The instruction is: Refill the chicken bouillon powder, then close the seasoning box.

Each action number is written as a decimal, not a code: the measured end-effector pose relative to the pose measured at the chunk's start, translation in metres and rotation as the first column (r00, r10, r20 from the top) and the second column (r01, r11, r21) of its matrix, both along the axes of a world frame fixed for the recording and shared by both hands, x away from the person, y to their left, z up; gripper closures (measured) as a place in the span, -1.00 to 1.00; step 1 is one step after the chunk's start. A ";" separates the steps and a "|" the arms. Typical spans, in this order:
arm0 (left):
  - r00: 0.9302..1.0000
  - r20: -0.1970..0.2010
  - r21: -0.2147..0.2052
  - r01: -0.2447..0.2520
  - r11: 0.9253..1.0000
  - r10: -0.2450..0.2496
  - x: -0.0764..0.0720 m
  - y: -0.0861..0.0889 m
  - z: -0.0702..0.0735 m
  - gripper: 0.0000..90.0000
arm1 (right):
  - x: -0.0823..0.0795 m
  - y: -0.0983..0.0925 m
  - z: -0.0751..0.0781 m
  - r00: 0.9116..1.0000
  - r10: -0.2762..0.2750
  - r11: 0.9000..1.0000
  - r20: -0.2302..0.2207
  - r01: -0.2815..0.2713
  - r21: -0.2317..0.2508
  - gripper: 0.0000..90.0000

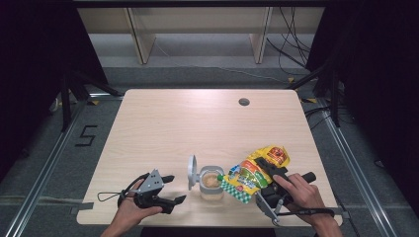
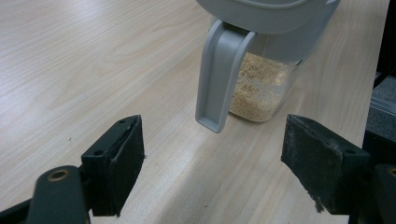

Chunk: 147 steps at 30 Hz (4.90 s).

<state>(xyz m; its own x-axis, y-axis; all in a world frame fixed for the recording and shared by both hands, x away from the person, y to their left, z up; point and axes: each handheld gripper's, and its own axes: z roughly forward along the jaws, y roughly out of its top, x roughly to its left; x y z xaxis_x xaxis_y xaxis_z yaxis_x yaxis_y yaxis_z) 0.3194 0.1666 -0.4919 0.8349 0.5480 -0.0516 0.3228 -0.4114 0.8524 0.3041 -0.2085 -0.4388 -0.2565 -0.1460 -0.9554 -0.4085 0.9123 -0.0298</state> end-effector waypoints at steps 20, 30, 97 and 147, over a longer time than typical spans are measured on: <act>1.000 0.001 0.005 -0.001 1.000 0.001 0.000 0.000 0.000 -0.54 | 0.006 -0.012 -0.009 0.985 -0.033 0.976 -0.167 0.067 0.207 0.36; 1.000 -0.012 0.001 -0.015 1.000 0.015 -0.001 -0.001 -0.001 -0.54 | 0.013 -0.022 -0.008 0.967 0.033 0.948 -0.252 0.049 0.314 0.38; 1.000 -0.004 -0.009 -0.027 1.000 0.027 -0.001 -0.001 -0.001 -0.54 | 0.055 -0.082 -0.038 0.678 0.162 0.355 -0.717 0.638 0.683 -0.20; 0.992 0.017 -0.057 -0.128 0.990 0.129 0.006 0.027 0.010 -0.53 | -0.008 -0.077 -0.048 0.496 0.055 0.374 -0.867 0.795 0.478 -0.46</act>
<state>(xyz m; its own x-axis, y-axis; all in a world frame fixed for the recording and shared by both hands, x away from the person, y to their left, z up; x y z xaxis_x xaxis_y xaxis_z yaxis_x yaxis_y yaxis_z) 0.3251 0.1934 -0.4823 0.7591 0.6474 -0.0682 0.3519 -0.3198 0.8797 0.2959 -0.2859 -0.4868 -0.5782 0.8157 0.0172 0.5120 0.3464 0.7861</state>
